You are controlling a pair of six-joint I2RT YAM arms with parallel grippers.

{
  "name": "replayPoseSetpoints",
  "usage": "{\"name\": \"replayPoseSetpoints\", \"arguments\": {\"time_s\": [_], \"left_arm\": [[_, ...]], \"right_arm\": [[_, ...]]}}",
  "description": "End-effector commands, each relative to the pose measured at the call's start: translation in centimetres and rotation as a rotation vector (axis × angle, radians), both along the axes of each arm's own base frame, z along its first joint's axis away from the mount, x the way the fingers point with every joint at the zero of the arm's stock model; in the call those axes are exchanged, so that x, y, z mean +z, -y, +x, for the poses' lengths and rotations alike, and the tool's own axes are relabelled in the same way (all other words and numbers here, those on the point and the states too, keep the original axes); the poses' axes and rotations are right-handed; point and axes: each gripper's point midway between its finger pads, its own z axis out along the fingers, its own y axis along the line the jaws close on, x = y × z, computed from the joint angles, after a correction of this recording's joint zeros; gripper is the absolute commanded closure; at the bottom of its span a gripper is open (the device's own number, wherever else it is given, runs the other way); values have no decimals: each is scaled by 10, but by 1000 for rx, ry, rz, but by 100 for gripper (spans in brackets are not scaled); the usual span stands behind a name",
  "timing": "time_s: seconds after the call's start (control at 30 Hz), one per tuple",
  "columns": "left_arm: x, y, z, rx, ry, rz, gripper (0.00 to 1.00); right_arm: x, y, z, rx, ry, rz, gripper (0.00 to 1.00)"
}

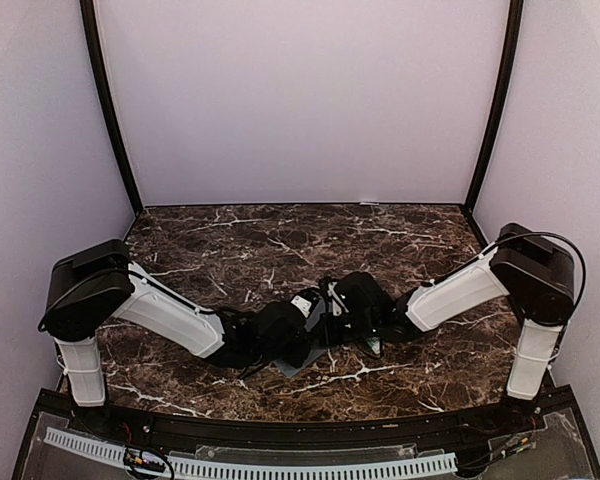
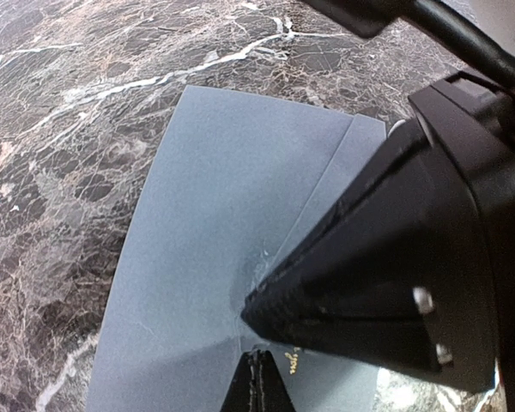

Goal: Place the letter into the envelope and seal it

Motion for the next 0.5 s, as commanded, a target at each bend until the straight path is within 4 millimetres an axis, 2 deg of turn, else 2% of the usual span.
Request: {"name": "replayPoseSetpoints", "arguments": {"time_s": [0.0,0.2,0.37,0.47], "left_arm": [[-24,-24,-11,-12,-56,114,100],[-23,-25,-10,-5,-53,117,100],[-22,-25,-10,-4,-54,113,100],[-23,-25,-10,-2,-53,114,100]], "right_arm": [[-25,36,11,-87,-13,-107,100],[-24,56,15,-128,-13,-115,100],[-22,49,13,-108,-24,-92,100],[-19,36,6,-63,-42,-53,100]]}}
